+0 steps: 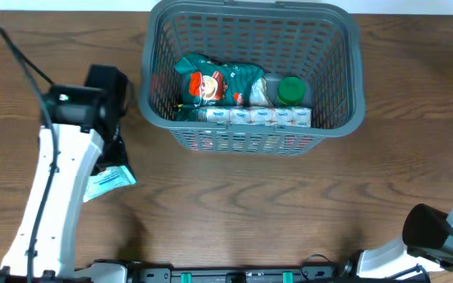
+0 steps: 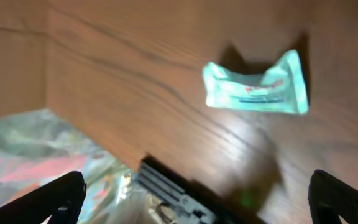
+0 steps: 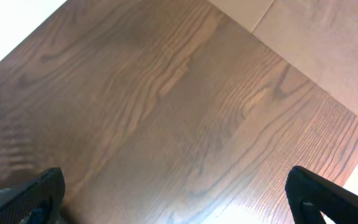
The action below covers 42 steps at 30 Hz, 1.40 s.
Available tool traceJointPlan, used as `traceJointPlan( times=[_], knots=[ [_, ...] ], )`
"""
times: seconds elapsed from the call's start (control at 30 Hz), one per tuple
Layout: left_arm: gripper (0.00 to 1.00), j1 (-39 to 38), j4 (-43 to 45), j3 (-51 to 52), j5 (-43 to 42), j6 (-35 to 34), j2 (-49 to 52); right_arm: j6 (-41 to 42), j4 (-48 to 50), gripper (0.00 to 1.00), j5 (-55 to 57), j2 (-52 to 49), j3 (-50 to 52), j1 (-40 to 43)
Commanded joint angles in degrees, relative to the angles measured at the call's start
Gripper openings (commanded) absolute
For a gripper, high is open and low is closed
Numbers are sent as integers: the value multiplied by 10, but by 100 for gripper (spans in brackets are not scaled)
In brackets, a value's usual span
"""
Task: Pack container
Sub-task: 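Withdraw the left gripper toward the light-blue wet-wipes packet, then lower the left gripper onto the wet-wipes packet and pinch its edge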
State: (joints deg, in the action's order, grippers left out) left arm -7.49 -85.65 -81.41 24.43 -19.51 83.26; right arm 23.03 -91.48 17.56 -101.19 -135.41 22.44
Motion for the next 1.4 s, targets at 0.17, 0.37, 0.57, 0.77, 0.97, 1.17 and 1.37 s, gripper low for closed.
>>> traceJointPlan(
  times=[0.17,0.37,0.57,0.77,0.97,1.17,1.37],
  knots=[
    [99,3,113,156,-136,52,3,5,0,99,4,2,-3,5],
    [99,3,171,235,-150,114,3,5,0,99,4,2,-3,5],
    [99,5,226,261,-150,177,3,5,0,99,4,2,-3,5],
    [96,37,247,261,-149,197,3,5,0,99,4,2,-3,5],
    [97,104,247,261,-148,167,3,5,0,99,4,2,-3,5],
    [97,186,238,261,-226,166,3,5,0,99,4,2,-3,5],
    [97,214,238,261,-252,171,3,5,0,99,4,2,-3,5]
  ],
)
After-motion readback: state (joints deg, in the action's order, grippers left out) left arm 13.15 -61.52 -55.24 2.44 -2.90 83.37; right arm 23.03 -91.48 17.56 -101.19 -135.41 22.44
